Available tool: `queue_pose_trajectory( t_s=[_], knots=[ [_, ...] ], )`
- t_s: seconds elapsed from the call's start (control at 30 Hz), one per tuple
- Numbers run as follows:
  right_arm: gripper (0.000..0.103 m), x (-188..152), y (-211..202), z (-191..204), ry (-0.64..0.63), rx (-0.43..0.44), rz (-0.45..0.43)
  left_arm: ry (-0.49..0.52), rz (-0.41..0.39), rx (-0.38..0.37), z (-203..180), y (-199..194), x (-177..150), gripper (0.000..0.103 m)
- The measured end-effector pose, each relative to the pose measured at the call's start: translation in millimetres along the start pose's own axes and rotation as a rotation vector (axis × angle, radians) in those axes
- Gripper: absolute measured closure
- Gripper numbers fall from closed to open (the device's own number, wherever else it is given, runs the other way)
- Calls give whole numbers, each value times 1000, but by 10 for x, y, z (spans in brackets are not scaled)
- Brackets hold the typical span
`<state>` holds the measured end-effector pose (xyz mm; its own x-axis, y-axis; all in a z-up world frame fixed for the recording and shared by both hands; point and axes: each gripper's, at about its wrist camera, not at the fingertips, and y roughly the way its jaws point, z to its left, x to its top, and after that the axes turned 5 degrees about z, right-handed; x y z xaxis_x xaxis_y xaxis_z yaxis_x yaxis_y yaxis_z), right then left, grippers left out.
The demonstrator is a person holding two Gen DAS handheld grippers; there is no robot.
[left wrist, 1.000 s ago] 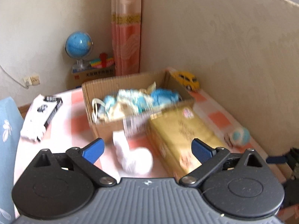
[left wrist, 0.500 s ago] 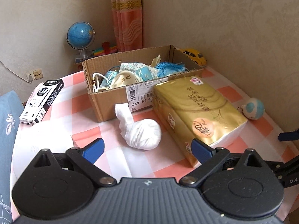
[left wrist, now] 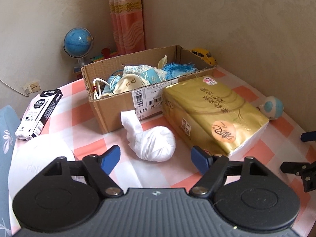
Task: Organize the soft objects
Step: 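Move the left gripper to the white knotted cloth bundle, then close the left gripper on the white bundle while the right grasps the blue plush ball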
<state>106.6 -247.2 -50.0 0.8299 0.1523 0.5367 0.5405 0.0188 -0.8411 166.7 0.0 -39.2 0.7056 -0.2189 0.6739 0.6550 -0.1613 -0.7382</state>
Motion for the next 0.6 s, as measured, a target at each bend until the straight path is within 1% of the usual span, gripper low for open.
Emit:
queue_pose_trajectory(
  t_s=[0.07,0.23,0.33,0.4,0.5,0.6],
  knots=[
    [0,-1,1,2,3,-2,1,-11,0,-21,23,31,17,30],
    [0,-9,-1,5,7,-5,-2,-7,4,-15,23,140,62,33],
    [0,-19,-5,4,9,-7,-8,-12,18,-22,39,214,73,42],
    [0,-25,-7,3,10,-8,-12,-13,29,-27,46,253,71,51],
    [0,-41,-12,-1,9,-8,-20,-21,27,-27,56,262,62,54],
    [0,-52,-17,-1,9,-9,-26,-18,27,-34,46,218,37,54]
  ],
)
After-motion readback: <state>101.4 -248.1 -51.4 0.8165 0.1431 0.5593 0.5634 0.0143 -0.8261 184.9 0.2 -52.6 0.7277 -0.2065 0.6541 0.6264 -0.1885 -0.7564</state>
